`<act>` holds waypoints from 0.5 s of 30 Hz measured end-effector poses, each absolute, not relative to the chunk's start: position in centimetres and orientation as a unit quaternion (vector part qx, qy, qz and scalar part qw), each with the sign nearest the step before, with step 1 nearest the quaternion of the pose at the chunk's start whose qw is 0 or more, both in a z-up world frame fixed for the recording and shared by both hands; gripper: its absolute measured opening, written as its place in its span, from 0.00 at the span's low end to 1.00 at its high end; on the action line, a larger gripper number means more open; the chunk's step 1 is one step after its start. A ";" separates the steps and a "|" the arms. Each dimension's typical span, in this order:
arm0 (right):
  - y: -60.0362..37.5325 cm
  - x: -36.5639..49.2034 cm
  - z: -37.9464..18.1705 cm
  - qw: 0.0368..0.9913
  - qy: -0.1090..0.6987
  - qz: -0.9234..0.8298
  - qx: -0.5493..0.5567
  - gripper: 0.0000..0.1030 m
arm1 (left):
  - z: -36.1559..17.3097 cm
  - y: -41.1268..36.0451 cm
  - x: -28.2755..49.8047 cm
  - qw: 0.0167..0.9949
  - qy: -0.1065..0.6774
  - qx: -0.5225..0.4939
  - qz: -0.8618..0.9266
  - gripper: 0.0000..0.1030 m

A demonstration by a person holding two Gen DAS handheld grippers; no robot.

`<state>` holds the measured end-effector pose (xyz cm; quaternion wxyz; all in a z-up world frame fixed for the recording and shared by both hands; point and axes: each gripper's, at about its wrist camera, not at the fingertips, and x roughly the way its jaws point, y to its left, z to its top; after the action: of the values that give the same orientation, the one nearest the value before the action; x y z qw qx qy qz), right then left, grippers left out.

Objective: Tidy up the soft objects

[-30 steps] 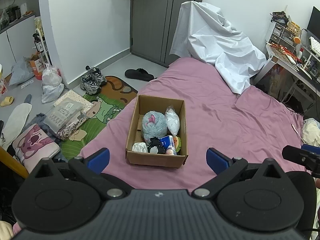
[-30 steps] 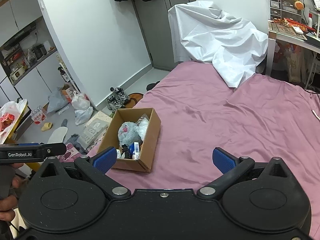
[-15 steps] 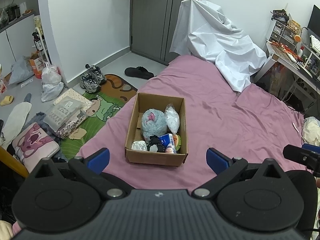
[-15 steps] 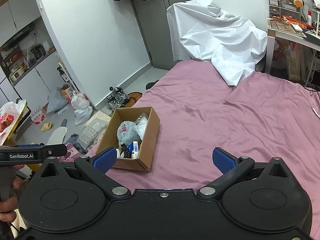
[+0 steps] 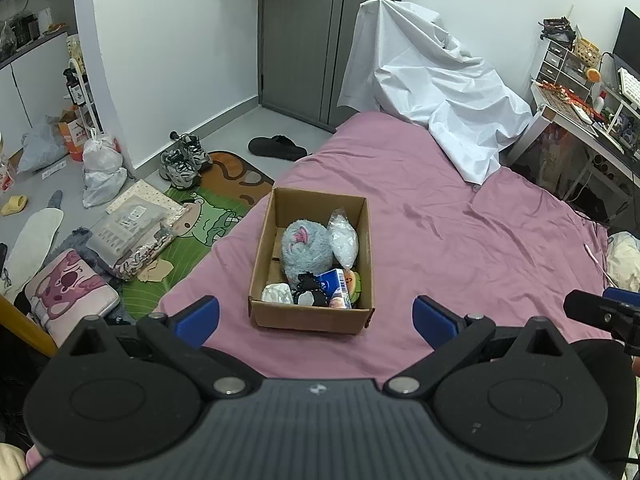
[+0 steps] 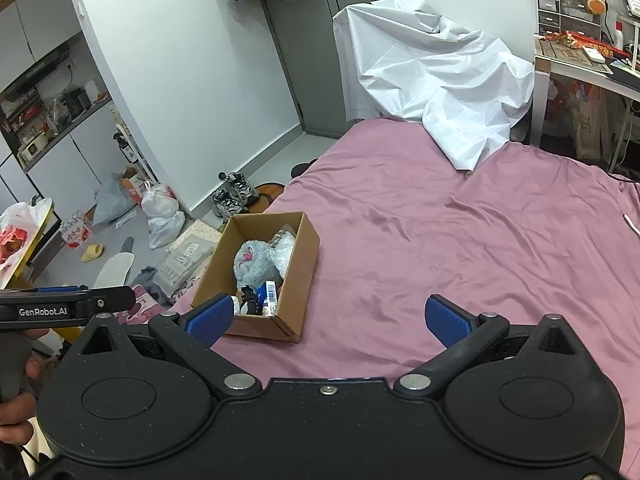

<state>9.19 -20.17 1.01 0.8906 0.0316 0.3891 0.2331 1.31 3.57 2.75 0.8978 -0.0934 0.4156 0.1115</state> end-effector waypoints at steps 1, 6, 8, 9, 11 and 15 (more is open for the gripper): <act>-20.2 9.2 1.0 0.891 0.388 0.233 0.032 1.00 | 2.8 3.5 1.3 0.898 0.416 -0.093 0.111 0.99; -20.2 9.0 1.0 0.892 0.387 0.232 0.030 1.00 | 2.8 3.3 1.5 0.899 0.415 -0.092 0.108 0.99; -20.2 9.1 0.9 0.892 0.387 0.231 0.031 1.00 | 2.9 3.1 1.5 0.899 0.415 -0.091 0.107 0.99; -20.3 9.1 0.9 0.892 0.388 0.231 0.032 1.00 | 2.9 3.0 1.5 0.899 0.414 -0.091 0.106 0.99; -20.3 9.1 0.9 0.892 0.388 0.230 0.032 1.00 | 2.9 3.0 1.5 0.900 0.414 -0.090 0.105 0.99; -20.3 9.2 0.9 0.892 0.390 0.226 0.031 1.00 | 2.8 2.9 1.5 0.900 0.415 -0.090 0.103 0.99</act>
<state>9.17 -20.32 0.87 0.8919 0.0309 0.3903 0.2264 1.49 2.91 2.83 0.8996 -0.0898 0.4148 0.1033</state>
